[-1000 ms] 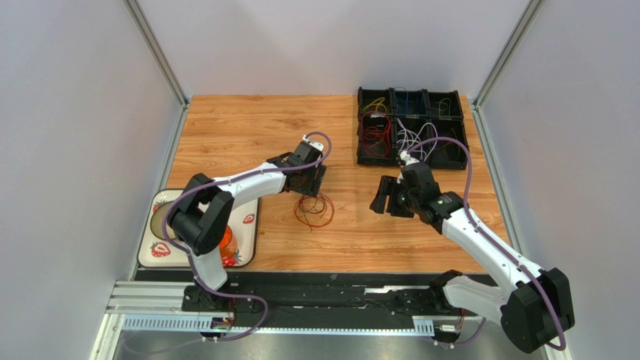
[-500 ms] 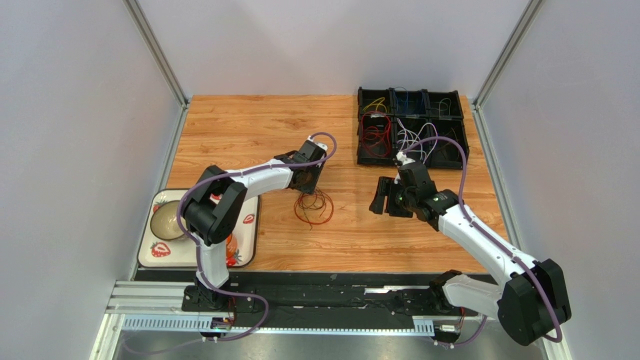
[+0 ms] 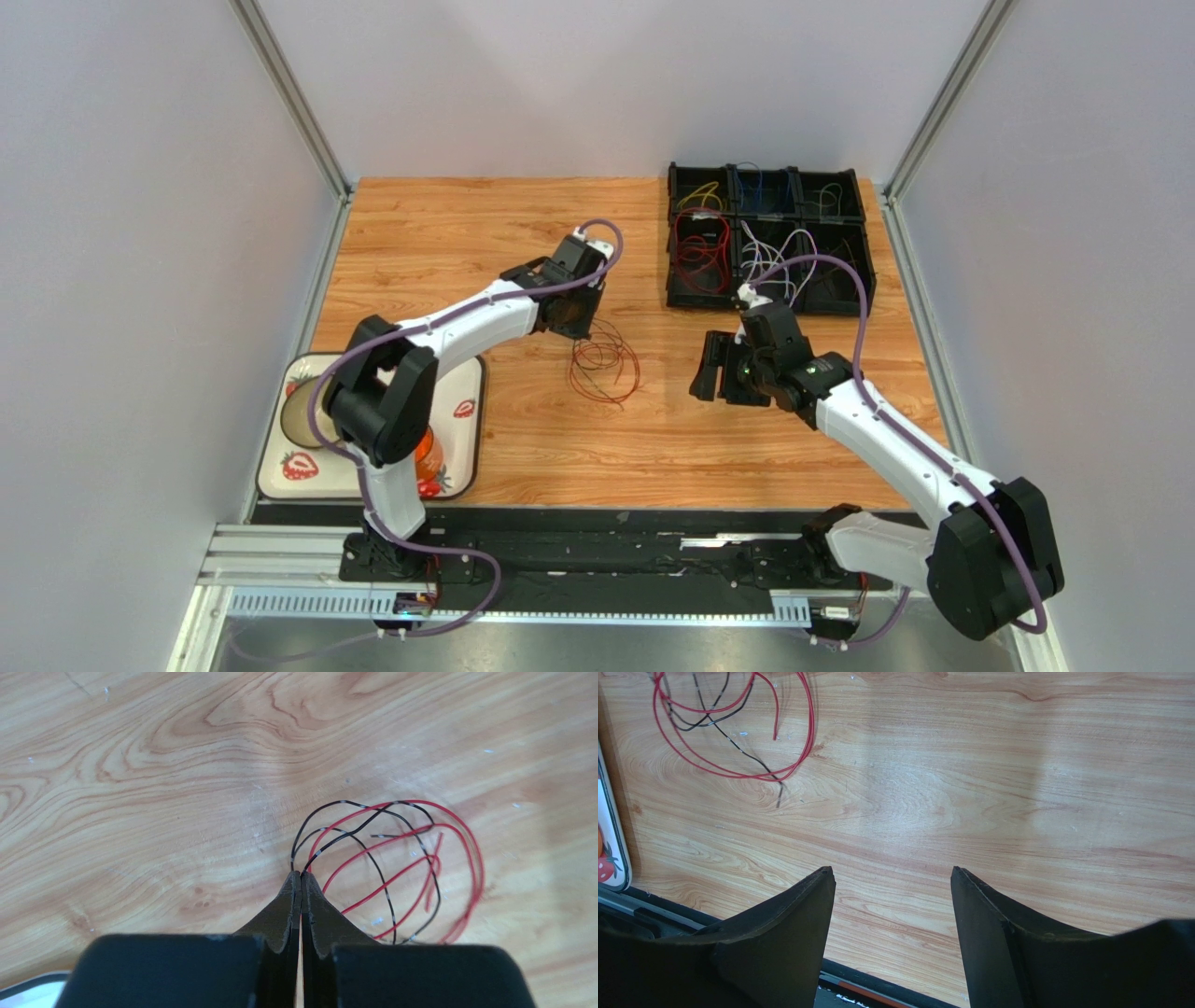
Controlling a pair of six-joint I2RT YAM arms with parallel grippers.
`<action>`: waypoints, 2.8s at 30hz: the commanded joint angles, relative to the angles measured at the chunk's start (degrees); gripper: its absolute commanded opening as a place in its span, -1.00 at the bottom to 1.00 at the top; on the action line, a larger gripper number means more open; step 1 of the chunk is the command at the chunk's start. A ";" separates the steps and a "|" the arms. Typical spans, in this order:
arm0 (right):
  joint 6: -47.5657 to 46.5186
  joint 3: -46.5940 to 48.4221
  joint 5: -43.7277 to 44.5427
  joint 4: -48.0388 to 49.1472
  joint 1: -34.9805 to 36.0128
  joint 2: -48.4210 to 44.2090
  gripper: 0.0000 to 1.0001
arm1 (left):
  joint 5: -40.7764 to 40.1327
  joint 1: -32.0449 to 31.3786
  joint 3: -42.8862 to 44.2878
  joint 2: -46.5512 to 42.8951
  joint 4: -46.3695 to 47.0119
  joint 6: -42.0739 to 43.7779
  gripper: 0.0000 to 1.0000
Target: Untangle the cables
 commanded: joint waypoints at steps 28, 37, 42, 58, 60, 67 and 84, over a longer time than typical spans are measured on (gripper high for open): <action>-4.22 -1.11 -20.76 24.59 4.63 -9.58 0.54 | 16.69 0.04 0.80 -35.41 -11.05 -0.22 -1.00; -5.89 2.24 -24.53 26.87 4.72 -7.64 0.55 | 22.49 0.04 1.59 -38.58 -10.97 -1.36 -1.00; -4.83 2.50 -30.59 30.03 4.72 -6.76 0.54 | 23.11 0.04 1.24 -39.90 -10.53 -1.71 -1.00; -3.60 4.87 -33.67 33.38 5.95 -3.78 0.52 | 24.52 0.04 0.89 -41.57 -9.56 -3.30 -1.00; -3.60 4.87 -33.68 33.29 6.83 -3.60 0.51 | 23.99 0.12 0.01 -41.74 -8.77 -3.73 -1.00; -3.69 4.34 -32.18 33.82 8.50 -4.04 0.38 | 24.51 0.04 -0.26 -41.66 -7.71 -4.35 -1.00; -0.53 2.33 -30.25 36.72 8.85 -7.20 -1.00 | 24.08 0.04 -2.63 -41.75 -6.92 -5.05 -1.00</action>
